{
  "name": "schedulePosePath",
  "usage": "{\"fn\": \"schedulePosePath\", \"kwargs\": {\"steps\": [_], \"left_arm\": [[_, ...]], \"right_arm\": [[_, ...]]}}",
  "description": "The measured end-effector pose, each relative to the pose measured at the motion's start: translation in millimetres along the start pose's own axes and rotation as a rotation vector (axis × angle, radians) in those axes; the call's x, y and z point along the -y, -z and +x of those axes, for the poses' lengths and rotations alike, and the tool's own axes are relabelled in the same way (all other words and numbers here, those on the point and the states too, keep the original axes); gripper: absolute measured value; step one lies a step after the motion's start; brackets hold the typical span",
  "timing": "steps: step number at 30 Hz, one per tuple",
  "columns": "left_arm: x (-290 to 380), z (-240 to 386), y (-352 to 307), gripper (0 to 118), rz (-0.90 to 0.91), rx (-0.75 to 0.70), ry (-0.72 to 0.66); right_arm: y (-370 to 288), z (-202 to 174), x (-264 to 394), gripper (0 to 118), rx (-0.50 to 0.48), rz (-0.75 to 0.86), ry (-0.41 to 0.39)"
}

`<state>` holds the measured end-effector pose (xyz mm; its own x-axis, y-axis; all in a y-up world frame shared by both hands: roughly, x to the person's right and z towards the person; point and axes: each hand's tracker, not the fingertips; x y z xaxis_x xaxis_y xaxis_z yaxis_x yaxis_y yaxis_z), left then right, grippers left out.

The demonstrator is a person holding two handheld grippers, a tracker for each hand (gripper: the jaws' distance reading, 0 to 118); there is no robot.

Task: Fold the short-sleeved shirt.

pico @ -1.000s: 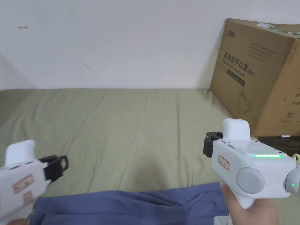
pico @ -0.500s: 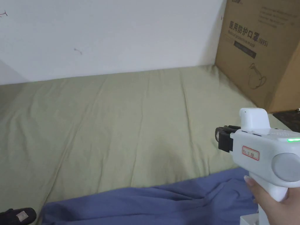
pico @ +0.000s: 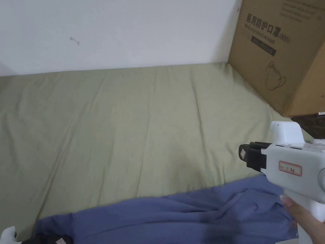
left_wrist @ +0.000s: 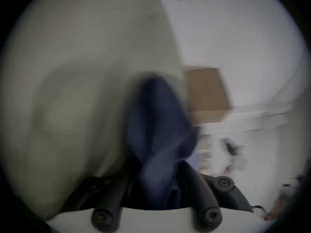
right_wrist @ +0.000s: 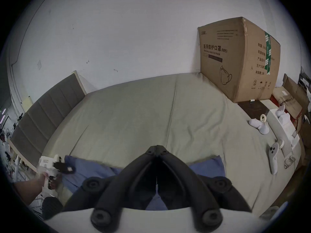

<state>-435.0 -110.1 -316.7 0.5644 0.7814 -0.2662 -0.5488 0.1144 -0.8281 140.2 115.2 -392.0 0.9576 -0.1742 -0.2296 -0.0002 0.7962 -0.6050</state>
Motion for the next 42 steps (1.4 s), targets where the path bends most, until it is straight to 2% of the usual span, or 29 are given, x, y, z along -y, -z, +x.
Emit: {"fn": "schedulePosePath", "kwargs": {"steps": [1, 3, 5, 9, 11, 14, 15, 16, 18, 21, 24, 26, 27, 28, 29, 30, 31, 32, 33, 34, 35, 37, 39, 42], "left_arm": [[7, 7, -2, 5, 0.053, 0.260, -0.056], [9, 23, 0, 5, 0.054, 0.145, 0.008], [12, 25, -13, 4, 0.084, 0.089, 0.019], [22, 69, -56, 5, 0.134, -0.132, 0.244], [30, 91, -80, 5, 0.175, -0.317, 0.335], [42, 124, -104, 5, 0.241, -0.725, 0.511], [47, 134, -103, 5, 0.237, -0.800, 0.570], [52, 142, -103, 5, 0.242, -0.816, 0.597], [61, 163, -99, 5, 0.252, -0.725, 0.588], [72, 200, -69, 5, 0.238, -0.461, 0.557], [79, 227, -4, 5, 0.134, -0.271, 0.487], [79, 233, 47, 10, 0.044, -0.241, 0.455], [79, 234, 69, 22, 0.010, -0.231, 0.456], [78, 232, 90, 46, -0.025, -0.237, 0.432], [81, 234, 107, 62, -0.054, -0.264, 0.417], [79, 229, 120, 69, -0.083, -0.257, 0.392], [78, 224, 128, 69, -0.115, -0.235, 0.376], [79, 220, 131, 89, -0.129, -0.195, 0.355], [82, 225, 128, 102, -0.127, -0.106, 0.346], [82, 226, 122, 111, -0.112, 0.006, 0.353], [82, 226, 111, 110, -0.090, 0.116, 0.359], [86, 238, 86, 110, -0.063, 0.206, 0.393], [88, 245, 59, 111, 0.020, 0.150, 0.473], [91, 253, 27, 109, 0.152, -0.094, 0.606]], "right_arm": [[0, 0, 0, 0, -0.002, -0.002, 0.000], [-2, -3, 0, 0, -0.002, 0.000, -0.002], [-4, -4, -1, 0, -0.010, 0.002, 0.001], [-9, -6, -3, 0, -0.032, 0.011, 0.002], [-12, -6, -4, 0, -0.044, 0.021, -0.001], [-16, -6, -3, 0, -0.061, 0.021, -0.005], [-17, -6, -2, 0, -0.067, 0.022, -0.005], [-19, -6, -2, 0, -0.073, 0.023, -0.006], [-23, -7, 1, 0, -0.085, 0.025, -0.003], [-29, -7, 4, 0, -0.103, 0.025, 0.009], [-30, -3, 8, 0, -0.111, 0.022, 0.014], [-31, 0, 11, 0, -0.111, 0.017, 0.018], [-31, 2, 12, 0, -0.108, 0.015, 0.021], [-32, 4, 13, 0, -0.105, 0.012, 0.026], [-32, 6, 14, 0, -0.103, 0.008, 0.033], [-33, 9, 15, 0, -0.100, 0.005, 0.041], [-33, 11, 16, 0, -0.098, 0.002, 0.050], [-33, 13, 16, 0, -0.096, 0.000, 0.058], [-33, 16, 16, 0, -0.095, -0.003, 0.067], [-33, 19, 15, 0, -0.098, -0.007, 0.078], [-33, 22, 15, 0, -0.117, -0.016, 0.105], [-34, 29, 12, 0, -0.144, -0.017, 0.147], [-34, 32, 9, 0, -0.136, -0.013, 0.149], [-38, 31, 7, 0, -0.132, 0.000, 0.139]]}}
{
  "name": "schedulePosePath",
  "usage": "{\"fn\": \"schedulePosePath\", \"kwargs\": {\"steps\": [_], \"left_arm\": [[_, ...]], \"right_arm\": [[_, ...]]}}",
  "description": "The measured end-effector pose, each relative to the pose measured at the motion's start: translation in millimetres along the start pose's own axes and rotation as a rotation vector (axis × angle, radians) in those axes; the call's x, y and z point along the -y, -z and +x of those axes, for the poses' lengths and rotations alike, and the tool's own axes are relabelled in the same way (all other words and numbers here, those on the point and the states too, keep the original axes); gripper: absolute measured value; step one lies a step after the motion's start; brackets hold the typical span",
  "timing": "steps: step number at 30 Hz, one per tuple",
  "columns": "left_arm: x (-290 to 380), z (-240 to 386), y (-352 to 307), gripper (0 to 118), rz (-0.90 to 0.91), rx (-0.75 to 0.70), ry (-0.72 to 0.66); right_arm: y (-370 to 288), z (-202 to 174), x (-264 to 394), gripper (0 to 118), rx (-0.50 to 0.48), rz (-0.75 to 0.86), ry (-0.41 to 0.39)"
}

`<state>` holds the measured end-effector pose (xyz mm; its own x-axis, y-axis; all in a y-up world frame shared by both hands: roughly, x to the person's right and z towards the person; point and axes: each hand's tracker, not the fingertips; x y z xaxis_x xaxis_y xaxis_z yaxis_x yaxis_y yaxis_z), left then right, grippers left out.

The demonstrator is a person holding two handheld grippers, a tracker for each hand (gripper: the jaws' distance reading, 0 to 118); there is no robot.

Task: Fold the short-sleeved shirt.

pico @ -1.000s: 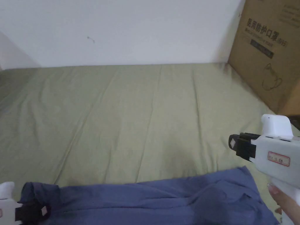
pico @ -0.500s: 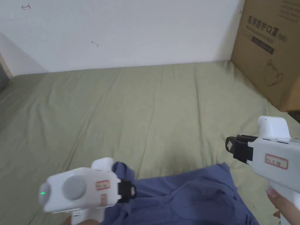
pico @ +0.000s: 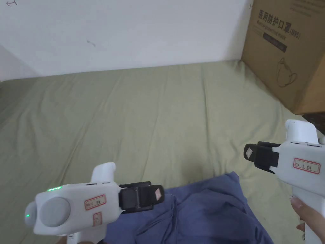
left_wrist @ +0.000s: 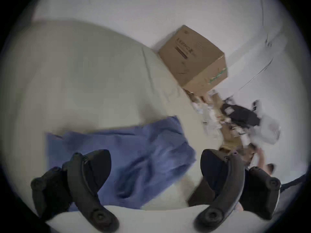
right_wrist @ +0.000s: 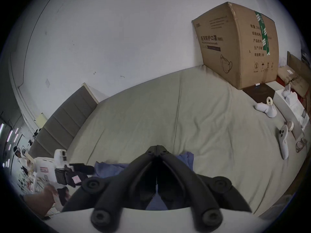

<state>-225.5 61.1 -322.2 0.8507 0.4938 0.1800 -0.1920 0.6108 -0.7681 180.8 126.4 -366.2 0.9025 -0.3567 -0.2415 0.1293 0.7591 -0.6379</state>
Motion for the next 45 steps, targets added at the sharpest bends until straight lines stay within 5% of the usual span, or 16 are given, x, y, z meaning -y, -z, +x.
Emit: {"fn": "schedulePosePath", "kwargs": {"steps": [2, 3, 4, 5, 11, 15, 26, 35, 37, 40, 45], "left_arm": [[1, -2, -11, 89, -0.013, -0.222, 0.075], [3, -6, -11, 65, -0.042, -0.283, 0.104], [7, -11, -9, 21, -0.067, -0.309, 0.117], [12, -18, -5, 0, -0.089, -0.295, 0.119], [45, -31, 37, 0, -0.206, -0.214, 0.057], [54, -12, 67, 0, -0.268, -0.012, 0.052], [66, 25, 127, 0, -0.382, 0.096, 0.015], [25, -52, 5, 1, -0.067, 0.193, -0.210], [20, -94, -24, 14, -0.035, 0.192, -0.284], [21, -141, -47, 118, -0.019, 0.185, -0.375], [39, -180, -39, 118, -0.033, 0.266, -0.470]], "right_arm": [[-1, -1, 0, 0, 0.001, 0.000, -0.011], [-1, -2, 0, 0, 0.000, -0.001, -0.017], [-1, -4, 0, 0, -0.001, -0.003, -0.023], [0, -5, 1, 0, -0.001, -0.006, -0.027], [7, -4, 7, 0, -0.011, -0.032, -0.025], [9, -7, 9, 0, -0.006, -0.046, -0.042], [9, -5, 9, 0, -0.014, -0.058, -0.047], [7, -5, 6, 0, -0.015, -0.047, -0.041], [6, -6, 5, 0, -0.009, -0.044, -0.047], [9, -7, 5, 0, -0.005, -0.051, -0.043], [14, -10, 7, 0, -0.019, -0.080, -0.022]]}}
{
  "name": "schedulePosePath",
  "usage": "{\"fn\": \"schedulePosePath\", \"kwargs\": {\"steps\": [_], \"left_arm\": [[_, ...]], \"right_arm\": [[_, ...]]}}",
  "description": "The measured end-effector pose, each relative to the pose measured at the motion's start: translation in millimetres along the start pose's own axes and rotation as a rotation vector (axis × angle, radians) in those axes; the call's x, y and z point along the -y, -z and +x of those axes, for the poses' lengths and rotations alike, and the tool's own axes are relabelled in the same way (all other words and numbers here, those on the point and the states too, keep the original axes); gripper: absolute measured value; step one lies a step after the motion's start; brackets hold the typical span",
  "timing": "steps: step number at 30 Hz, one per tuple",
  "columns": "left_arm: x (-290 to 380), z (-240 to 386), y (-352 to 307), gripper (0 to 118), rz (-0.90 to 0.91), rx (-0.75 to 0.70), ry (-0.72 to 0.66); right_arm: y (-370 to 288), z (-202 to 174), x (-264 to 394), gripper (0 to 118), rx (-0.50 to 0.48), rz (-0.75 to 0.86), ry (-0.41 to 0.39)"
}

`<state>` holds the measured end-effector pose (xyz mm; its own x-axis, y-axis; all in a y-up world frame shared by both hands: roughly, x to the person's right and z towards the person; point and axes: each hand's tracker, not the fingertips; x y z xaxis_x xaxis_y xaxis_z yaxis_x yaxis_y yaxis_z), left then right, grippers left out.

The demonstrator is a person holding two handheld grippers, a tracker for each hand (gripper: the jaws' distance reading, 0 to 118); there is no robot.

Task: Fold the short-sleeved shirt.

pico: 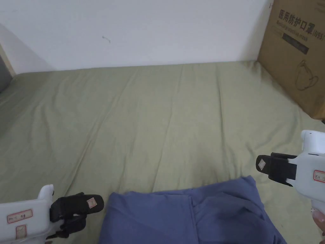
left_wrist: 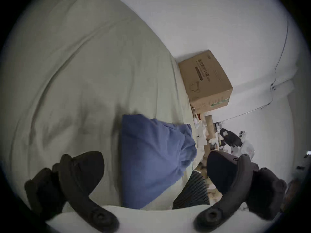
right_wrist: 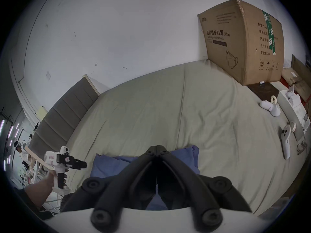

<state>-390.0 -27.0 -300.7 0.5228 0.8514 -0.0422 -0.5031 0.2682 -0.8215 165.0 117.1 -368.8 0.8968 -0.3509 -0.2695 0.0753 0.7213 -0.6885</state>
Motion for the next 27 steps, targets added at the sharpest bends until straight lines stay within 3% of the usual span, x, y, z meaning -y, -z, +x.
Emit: {"fn": "schedulePosePath", "kwargs": {"steps": [5, 9, 10, 13, 14, 15, 16, 17, 18, 20, 21, 23, 27], "left_arm": [[14, -42, 59, 118, -0.167, 0.167, -0.200], [16, -30, 90, 118, -0.164, 0.337, -0.179], [7, -58, 96, 118, -0.193, 0.362, -0.194], [-4, -77, 98, 118, -0.200, 0.363, -0.162], [14, -58, 98, 117, -0.193, 0.381, -0.167], [16, -62, 93, 109, -0.179, 0.385, -0.178], [18, -71, 90, 72, -0.152, 0.341, -0.179], [21, -79, 89, 18, -0.142, 0.204, -0.167], [18, -85, 86, 9, -0.166, 0.024, -0.118], [18, -70, 85, 10, -0.136, 0.191, -0.150], [20, -65, 90, 10, -0.164, 0.091, -0.117], [16, -47, 81, 10, -0.147, 0.062, -0.103], [10, -3, 35, 10, -0.131, -0.131, 0.063]], "right_arm": [[0, -11, 0, 0, 0.024, -0.013, -0.024], [-1, -19, -2, 0, 0.031, -0.025, -0.047], [0, -21, -2, 0, 0.031, -0.027, -0.051], [2, -26, -3, 0, 0.031, -0.031, -0.060], [2, -26, -3, 0, 0.027, -0.032, -0.059], [4, -27, -3, 0, 0.024, -0.035, -0.057], [5, -28, -2, 0, 0.021, -0.037, -0.054], [7, -28, 0, 0, 0.017, -0.041, -0.050], [9, -29, 1, 0, 0.014, -0.045, -0.044], [13, -25, 3, 0, 0.011, -0.054, -0.030], [14, -25, 4, 0, 0.007, -0.057, -0.019], [13, -24, 4, 0, -0.008, -0.055, -0.003], [7, -23, 1, 0, -0.028, -0.039, -0.003]]}}
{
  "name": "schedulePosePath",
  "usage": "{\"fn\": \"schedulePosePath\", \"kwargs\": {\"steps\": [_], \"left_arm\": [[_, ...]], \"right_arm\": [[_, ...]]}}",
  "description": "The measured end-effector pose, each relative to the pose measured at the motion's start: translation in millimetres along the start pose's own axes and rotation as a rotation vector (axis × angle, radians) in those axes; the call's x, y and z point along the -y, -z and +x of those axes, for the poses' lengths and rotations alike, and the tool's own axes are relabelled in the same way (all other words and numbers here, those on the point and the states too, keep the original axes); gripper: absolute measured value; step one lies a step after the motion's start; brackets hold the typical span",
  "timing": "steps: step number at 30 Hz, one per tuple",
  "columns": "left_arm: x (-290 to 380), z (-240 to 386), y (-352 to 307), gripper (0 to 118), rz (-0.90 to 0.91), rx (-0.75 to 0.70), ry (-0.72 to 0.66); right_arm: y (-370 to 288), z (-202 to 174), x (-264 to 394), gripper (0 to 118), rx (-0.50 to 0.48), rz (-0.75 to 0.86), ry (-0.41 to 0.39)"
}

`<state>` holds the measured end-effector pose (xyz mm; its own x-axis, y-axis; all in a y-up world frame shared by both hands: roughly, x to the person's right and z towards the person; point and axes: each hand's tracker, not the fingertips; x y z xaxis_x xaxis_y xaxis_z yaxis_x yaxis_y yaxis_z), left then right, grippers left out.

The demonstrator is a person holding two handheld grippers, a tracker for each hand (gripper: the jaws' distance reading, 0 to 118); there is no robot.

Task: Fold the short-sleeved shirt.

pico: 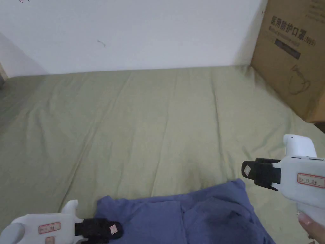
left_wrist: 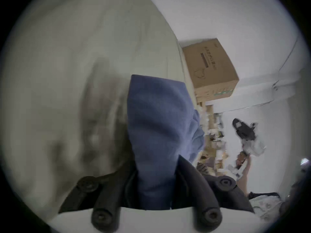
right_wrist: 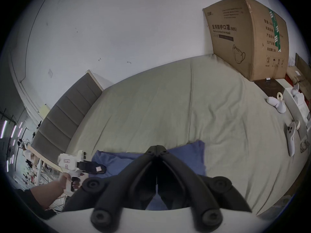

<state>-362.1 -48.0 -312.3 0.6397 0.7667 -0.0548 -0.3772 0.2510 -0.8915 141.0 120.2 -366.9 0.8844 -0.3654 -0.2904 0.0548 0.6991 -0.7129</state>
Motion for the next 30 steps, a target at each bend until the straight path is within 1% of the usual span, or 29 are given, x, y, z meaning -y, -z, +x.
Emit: {"fn": "schedulePosePath", "kwargs": {"steps": [1, 2, 3, 4, 5, 6, 8, 10, 12, 14, 16, 18, 21, 22, 24, 25, 26, 27, 28, 29, 30], "left_arm": [[0, 11, -16, 10, 0.014, -0.120, 0.029], [1, 20, -30, 10, 0.035, -0.236, 0.020], [3, 39, -47, 10, 0.047, -0.418, 0.008], [6, 55, -59, 10, 0.057, -0.576, 0.048], [10, 69, -66, 10, 0.078, -0.683, 0.124], [14, 84, -70, 10, 0.110, -0.724, 0.200], [12, 96, -77, 10, 0.149, -0.732, 0.208], [15, 118, -71, 10, 0.167, -0.660, 0.180], [14, 139, -55, 10, 0.162, -0.536, 0.156], [14, 160, -28, 10, 0.129, -0.443, 0.125], [6, 166, 0, 10, 0.098, -0.383, 0.136], [3, 177, 30, 10, 0.072, -0.358, 0.152], [-5, 179, 79, 11, 0.013, -0.330, 0.114], [-6, 177, 96, 13, -0.022, -0.328, 0.073], [-5, 174, 121, 18, -0.065, -0.297, 0.036], [-4, 170, 129, 29, -0.083, -0.241, 0.022], [-6, 166, 134, 44, -0.076, -0.201, 0.047], [-2, 166, 138, 74, -0.087, -0.139, 0.034], [-1, 163, 140, 112, -0.093, -0.064, 0.024], [0, 160, 139, 118, -0.100, 0.002, -0.005], [2, 160, 137, 114, -0.113, 0.080, -0.049]], "right_arm": [[-2, 1, -1, 0, 0.000, 0.006, -0.005], [-3, 1, -2, 0, -0.001, 0.012, -0.011], [-5, 2, -2, 0, -0.004, 0.017, -0.016], [-7, 1, -2, 0, -0.006, 0.020, -0.019], [-8, 1, -1, 0, -0.009, 0.020, -0.021], [-8, 1, 0, 0, -0.014, 0.020, -0.023], [-10, 1, 3, 0, -0.026, 0.023, -0.021], [-13, 0, 6, 0, -0.034, 0.022, -0.024], [-16, 3, 7, 0, -0.042, 0.025, -0.028], [-21, 6, 8, 0, -0.048, 0.027, -0.026], [-27, 10, 8, 0, -0.049, 0.025, -0.013], [-36, 16, 7, 0, -0.043, 0.034, -0.002], [-46, 26, 6, 0, -0.029, 0.046, 0.022], [-48, 31, 6, 0, -0.020, 0.049, 0.030], [-49, 36, 7, 0, -0.004, 0.052, 0.037], [-49, 39, 7, 0, 0.005, 0.049, 0.039], [-48, 42, 8, 0, 0.009, 0.046, 0.042], [-46, 44, 9, 0, 0.010, 0.042, 0.045], [-45, 44, 10, 0, 0.009, 0.037, 0.047], [-43, 44, 11, 0, 0.007, 0.032, 0.049], [-41, 44, 12, 0, 0.006, 0.028, 0.049]]}}
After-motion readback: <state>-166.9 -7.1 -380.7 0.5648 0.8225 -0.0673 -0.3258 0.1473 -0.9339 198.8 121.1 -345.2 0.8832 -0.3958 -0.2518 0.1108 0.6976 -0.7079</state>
